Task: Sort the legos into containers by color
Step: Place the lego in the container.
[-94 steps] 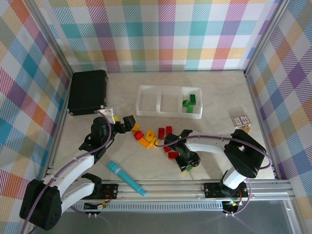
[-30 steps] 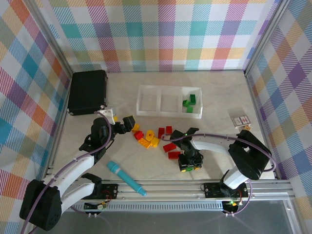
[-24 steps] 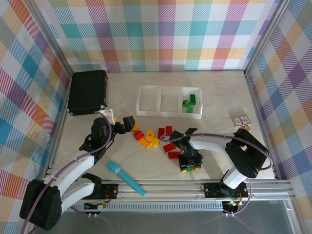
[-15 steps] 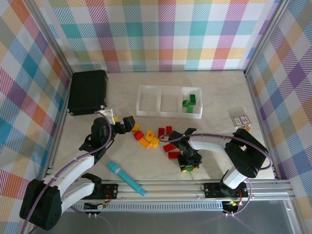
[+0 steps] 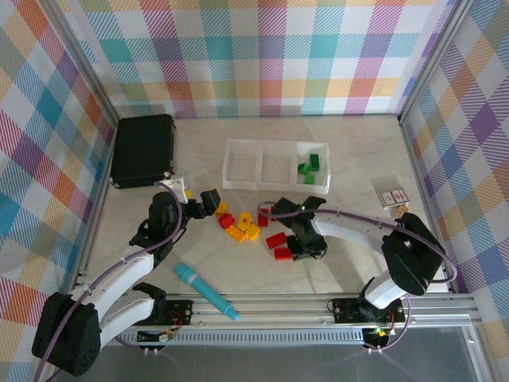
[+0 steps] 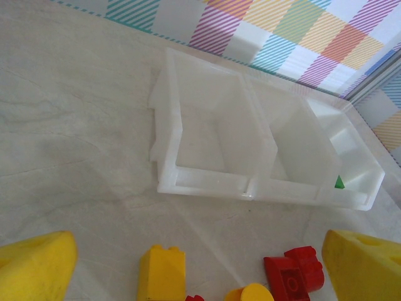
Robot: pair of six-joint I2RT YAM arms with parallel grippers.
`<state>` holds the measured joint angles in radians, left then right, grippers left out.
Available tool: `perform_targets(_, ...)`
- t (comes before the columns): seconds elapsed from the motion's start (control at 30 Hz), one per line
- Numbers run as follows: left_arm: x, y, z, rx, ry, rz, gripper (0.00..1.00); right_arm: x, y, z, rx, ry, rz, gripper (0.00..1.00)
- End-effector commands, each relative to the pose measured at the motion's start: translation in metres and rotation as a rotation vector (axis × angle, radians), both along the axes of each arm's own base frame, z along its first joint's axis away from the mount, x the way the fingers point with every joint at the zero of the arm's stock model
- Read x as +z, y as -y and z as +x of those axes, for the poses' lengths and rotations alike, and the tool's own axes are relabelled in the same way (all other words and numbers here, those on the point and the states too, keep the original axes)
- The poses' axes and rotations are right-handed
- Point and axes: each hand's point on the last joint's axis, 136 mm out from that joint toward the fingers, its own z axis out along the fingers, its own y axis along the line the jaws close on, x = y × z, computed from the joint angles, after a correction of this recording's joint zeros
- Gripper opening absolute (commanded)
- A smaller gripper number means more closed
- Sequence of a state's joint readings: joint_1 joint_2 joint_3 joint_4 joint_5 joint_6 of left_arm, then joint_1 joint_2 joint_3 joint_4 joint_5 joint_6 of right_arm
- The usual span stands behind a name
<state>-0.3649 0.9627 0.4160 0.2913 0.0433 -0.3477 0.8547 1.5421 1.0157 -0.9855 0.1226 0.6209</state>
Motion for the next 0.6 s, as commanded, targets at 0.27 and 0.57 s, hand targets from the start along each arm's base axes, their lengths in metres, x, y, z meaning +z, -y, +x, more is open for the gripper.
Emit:
perform_targets(0.27, 0.012, -0.001, -0.008, -0.014, 0.032, 0.029, 1.00, 0.087, -0.002, 0.173, 0.036, 0.338, 0.071, 0.27)
perform_targets(0.57, 0.014, -0.010, -0.015, 0.012, 0.038, 0.054, 1.00, 0.068, 0.023, 0.258, -0.016, 0.318, 0.089, 0.28)
